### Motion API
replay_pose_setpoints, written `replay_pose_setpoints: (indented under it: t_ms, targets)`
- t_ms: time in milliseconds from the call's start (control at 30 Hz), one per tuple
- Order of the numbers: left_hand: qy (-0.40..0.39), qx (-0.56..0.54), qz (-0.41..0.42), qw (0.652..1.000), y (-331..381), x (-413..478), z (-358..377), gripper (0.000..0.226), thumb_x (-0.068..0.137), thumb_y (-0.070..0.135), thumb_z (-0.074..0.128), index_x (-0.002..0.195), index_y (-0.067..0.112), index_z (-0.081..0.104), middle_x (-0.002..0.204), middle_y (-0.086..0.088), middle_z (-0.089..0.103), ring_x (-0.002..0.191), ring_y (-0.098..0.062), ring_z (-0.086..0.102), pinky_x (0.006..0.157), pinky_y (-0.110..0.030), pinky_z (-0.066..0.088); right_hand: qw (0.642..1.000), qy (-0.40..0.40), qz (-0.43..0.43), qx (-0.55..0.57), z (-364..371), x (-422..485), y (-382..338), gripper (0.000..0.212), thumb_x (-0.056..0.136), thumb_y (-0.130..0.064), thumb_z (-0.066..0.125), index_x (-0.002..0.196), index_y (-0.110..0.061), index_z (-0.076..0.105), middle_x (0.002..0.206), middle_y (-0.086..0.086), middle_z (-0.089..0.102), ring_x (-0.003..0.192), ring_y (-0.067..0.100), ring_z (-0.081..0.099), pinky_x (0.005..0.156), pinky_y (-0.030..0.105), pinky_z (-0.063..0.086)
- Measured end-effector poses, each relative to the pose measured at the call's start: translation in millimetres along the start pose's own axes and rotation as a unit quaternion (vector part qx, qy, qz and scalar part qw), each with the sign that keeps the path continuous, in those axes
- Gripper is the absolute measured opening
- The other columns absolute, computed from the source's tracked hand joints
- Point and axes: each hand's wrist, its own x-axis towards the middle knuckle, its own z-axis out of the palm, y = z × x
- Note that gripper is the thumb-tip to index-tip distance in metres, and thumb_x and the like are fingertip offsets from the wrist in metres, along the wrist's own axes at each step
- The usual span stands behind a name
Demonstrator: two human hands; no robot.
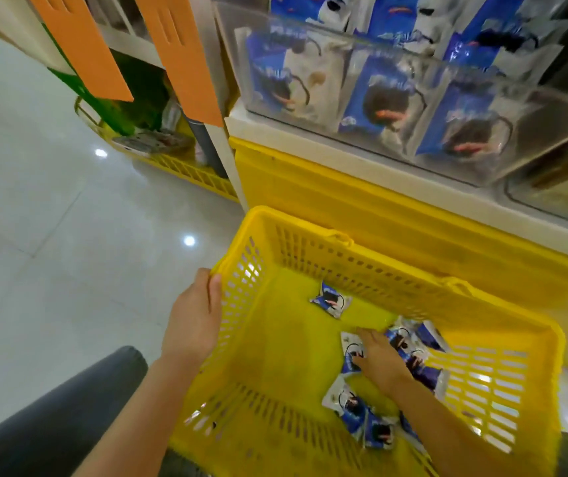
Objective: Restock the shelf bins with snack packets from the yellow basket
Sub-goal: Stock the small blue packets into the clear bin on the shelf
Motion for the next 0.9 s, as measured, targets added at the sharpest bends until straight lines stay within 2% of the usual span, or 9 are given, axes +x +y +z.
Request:
replay_pose_setpoints:
  t_ms: [167,267,367,467,533,600,667,767,900]
  targets:
    - [0.009,-0.013,0.014,1.000,0,0,1,0.028,0.097,0.037,0.028,0.080,0.017,0.038,0.056,0.004,0.045,0.053,-0.023,0.043,0.054,-0.032,0.026,0.999,-0.034,0.000,0.004,11,10,2,0.065,0.091,-0.023,0.060,0.145,-0.015,0.024,0.151,0.008,0.027,0.139,0.024,0.027,0.111,0.032,0.028]
    - [0.004,-0.006,0.005,1.000,1,-1,1,0.027,0.097,0.036,0.028,0.080,0.018,0.037,0.057,0.003,0.045,0.053,-0.022,0.043,0.054,-0.032,0.025,0.997,-0.070,0.043,0.013,18,3,7,0.064,0.090,-0.030,0.060,0.142,-0.011,0.029,0.145,0.011,0.038,0.131,0.026,0.040,0.104,0.035,0.038]
    - [-0.002,0.006,-0.015,1.000,4,-1,1,0.026,0.098,0.034,0.029,0.084,0.016,0.040,0.062,-0.002,0.050,0.060,-0.028,0.048,0.055,-0.033,0.027,0.996,-0.073,0.043,-0.015,16,-6,4,0.047,0.088,-0.039,0.060,0.123,-0.010,0.047,0.123,0.012,0.055,0.106,0.023,0.054,0.084,0.031,0.043]
    - [0.027,0.067,0.020,0.997,10,-2,-3,0.018,0.098,0.016,0.039,0.103,0.006,0.053,0.092,-0.016,0.057,0.087,-0.036,0.052,0.074,-0.039,0.032,0.997,-0.024,0.010,0.067,0,-13,-7,0.026,0.086,-0.036,0.064,0.090,-0.014,0.052,0.087,0.010,0.055,0.072,0.015,0.049,0.070,0.033,0.039]
    - [0.053,0.094,0.081,0.991,21,-8,-4,0.025,0.089,-0.001,0.048,0.113,0.002,0.053,0.106,-0.019,0.054,0.098,-0.036,0.047,0.086,-0.037,0.028,0.993,0.013,-0.017,0.119,-16,-16,-17,0.034,0.086,-0.035,0.065,0.101,-0.006,0.055,0.084,0.013,0.058,0.070,0.017,0.054,0.065,0.032,0.042]
    - [0.053,0.069,0.148,0.985,34,-14,0,0.033,0.083,-0.002,0.051,0.116,0.003,0.053,0.111,-0.017,0.054,0.101,-0.032,0.046,0.090,-0.034,0.029,0.987,0.043,-0.049,0.147,-32,-21,-29,0.035,0.086,-0.036,0.065,0.111,-0.015,0.052,0.067,0.004,0.052,0.054,0.010,0.046,0.048,0.019,0.034]
    - [-0.021,-0.013,0.146,0.989,48,-22,10,0.034,0.087,0.005,0.056,0.121,0.006,0.051,0.116,-0.012,0.052,0.109,-0.027,0.047,0.095,-0.030,0.031,0.975,0.075,-0.089,0.188,-45,-26,-42,0.021,0.084,-0.035,0.067,0.094,-0.025,0.052,0.057,0.000,0.044,0.046,0.010,0.039,0.043,0.020,0.030]
    - [-0.172,-0.081,0.097,0.977,55,-37,32,0.056,0.085,0.025,0.064,0.134,0.014,0.039,0.125,0.004,0.038,0.120,-0.009,0.035,0.100,-0.018,0.025,0.951,0.064,-0.153,0.261,-56,-36,-60,0.016,0.083,-0.025,0.070,0.095,-0.015,0.067,0.088,0.014,0.066,0.078,0.027,0.062,0.071,0.040,0.047]
    - [-0.310,-0.182,0.033,0.932,47,-53,48,0.041,0.082,0.019,0.070,0.116,0.023,0.048,0.107,0.009,0.054,0.101,-0.007,0.055,0.085,-0.017,0.045,0.906,0.015,-0.193,0.375,-61,-53,-74,0.018,0.079,-0.016,0.072,0.089,-0.031,0.068,0.089,-0.009,0.074,0.086,0.009,0.069,0.076,0.025,0.054]
